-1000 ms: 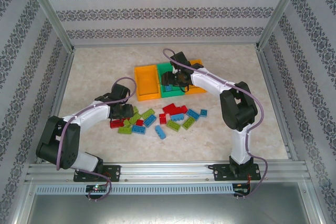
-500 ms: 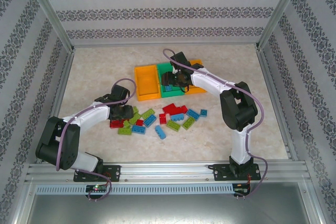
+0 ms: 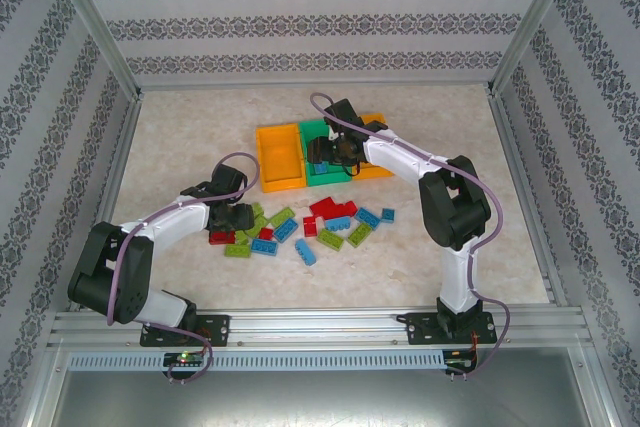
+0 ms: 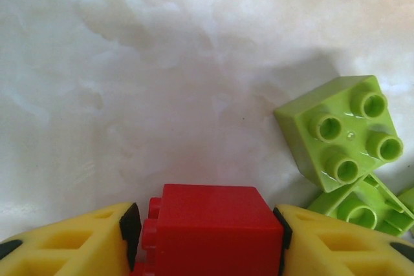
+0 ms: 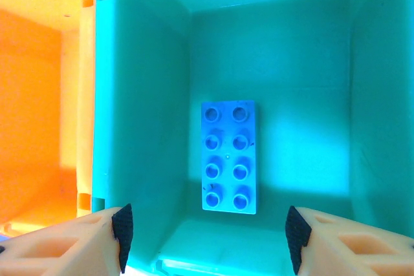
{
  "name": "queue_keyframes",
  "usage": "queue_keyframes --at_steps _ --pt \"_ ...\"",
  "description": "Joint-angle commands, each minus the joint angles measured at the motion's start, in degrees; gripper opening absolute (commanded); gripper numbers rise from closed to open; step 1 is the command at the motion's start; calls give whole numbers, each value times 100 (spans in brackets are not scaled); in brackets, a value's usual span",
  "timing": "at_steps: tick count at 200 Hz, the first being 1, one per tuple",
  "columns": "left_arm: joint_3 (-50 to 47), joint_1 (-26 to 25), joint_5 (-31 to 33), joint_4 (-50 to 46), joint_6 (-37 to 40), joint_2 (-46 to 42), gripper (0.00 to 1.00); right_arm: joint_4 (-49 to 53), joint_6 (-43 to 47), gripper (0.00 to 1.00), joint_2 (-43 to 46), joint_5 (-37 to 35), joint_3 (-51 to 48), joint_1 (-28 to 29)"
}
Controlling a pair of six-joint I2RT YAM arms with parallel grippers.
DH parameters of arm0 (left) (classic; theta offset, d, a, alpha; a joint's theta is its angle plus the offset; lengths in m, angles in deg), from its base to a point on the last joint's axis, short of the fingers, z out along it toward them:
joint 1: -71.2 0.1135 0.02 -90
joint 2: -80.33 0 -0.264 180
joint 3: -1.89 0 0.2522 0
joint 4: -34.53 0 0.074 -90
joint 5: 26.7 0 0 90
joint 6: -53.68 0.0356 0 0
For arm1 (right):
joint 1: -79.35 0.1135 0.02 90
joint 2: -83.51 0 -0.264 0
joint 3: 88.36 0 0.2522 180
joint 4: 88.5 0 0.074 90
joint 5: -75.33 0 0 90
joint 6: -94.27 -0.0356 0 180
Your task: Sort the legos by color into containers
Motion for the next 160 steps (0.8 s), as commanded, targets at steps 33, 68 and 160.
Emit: queue_keyframes --at_steps 33,68,160 --pt "-55 -61 116 -135 79 9 47 -25 -31 67 171 14 -46 -61" --pt "-36 -56 142 -170 48 -49 38 -34 -30 67 208 5 -53 -59" --pt "253 -70 286 -592 30 -529 35 -345 -40 67 766 -65 -391 -75"
